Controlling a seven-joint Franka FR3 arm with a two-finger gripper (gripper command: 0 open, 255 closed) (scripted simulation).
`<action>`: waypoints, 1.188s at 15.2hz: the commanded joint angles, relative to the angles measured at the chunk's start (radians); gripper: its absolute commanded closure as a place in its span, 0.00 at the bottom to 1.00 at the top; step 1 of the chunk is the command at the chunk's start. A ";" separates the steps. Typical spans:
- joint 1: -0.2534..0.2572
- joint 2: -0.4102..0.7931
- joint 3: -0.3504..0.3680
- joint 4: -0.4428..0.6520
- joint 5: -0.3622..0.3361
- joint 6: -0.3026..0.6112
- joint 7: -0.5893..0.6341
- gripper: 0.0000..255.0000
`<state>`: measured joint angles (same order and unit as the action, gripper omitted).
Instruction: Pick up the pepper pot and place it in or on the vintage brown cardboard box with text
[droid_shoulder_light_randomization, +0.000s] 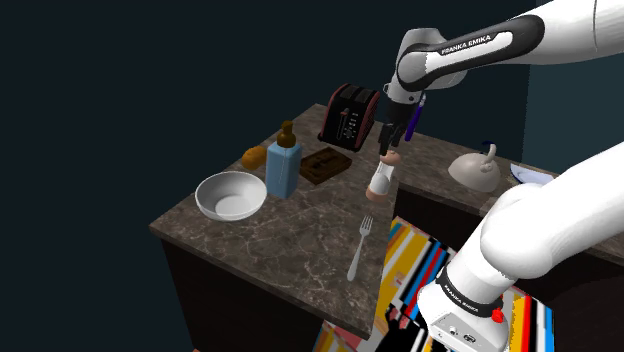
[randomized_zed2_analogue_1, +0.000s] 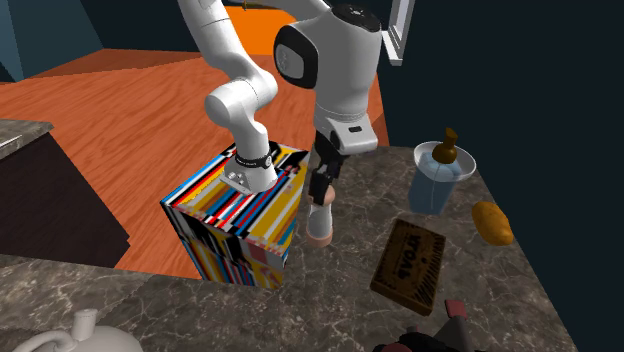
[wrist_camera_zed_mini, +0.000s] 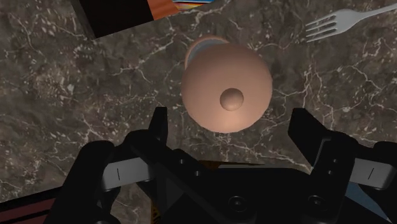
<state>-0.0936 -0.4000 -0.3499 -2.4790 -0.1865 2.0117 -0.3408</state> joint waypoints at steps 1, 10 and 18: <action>-0.001 0.008 -0.004 -0.020 -0.001 0.028 0.000 0.00; -0.002 0.022 -0.010 -0.044 -0.003 0.067 -0.001 0.00; -0.001 0.022 -0.009 -0.044 -0.003 0.066 -0.001 1.00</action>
<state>-0.0950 -0.3780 -0.3593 -2.5227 -0.1897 2.0781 -0.3417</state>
